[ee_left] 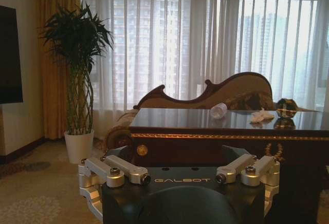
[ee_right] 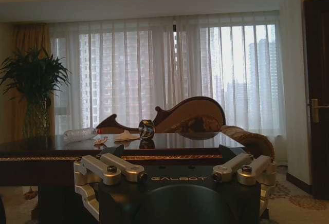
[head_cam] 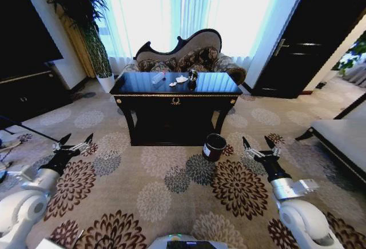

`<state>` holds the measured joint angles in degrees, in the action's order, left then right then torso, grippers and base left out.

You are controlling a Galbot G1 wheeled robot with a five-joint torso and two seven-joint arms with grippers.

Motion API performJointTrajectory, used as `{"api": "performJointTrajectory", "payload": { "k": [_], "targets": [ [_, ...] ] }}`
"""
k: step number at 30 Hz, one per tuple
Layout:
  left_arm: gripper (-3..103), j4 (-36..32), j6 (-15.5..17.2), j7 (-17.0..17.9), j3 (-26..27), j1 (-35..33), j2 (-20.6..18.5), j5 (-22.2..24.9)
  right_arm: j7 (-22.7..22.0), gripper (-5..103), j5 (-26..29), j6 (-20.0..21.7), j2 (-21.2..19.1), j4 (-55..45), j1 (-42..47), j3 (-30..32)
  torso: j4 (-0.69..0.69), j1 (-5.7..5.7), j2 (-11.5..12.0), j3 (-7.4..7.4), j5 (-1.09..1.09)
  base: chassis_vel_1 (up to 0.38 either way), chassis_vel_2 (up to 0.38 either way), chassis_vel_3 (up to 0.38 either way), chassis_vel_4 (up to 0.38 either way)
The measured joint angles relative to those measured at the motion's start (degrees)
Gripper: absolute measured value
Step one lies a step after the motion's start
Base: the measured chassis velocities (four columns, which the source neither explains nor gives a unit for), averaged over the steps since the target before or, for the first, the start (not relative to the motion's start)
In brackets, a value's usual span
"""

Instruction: Move to the front of the table and place the trash on the table into the trash bin.

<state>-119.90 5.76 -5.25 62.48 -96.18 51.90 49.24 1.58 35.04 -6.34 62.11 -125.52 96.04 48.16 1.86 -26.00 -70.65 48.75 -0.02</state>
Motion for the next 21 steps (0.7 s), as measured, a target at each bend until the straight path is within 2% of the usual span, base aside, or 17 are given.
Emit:
{"api": "performJointTrajectory", "payload": {
  "k": [21],
  "targets": [
    [100,-0.03,0.25,0.20,-0.19,-0.28,0.37,-0.48,0.94,100,-0.04,-0.47,0.39,0.12,0.24,-0.03,0.00,0.00,-0.01,-0.01,0.00,-0.207,0.208,0.207,-0.206]
  ]
}}
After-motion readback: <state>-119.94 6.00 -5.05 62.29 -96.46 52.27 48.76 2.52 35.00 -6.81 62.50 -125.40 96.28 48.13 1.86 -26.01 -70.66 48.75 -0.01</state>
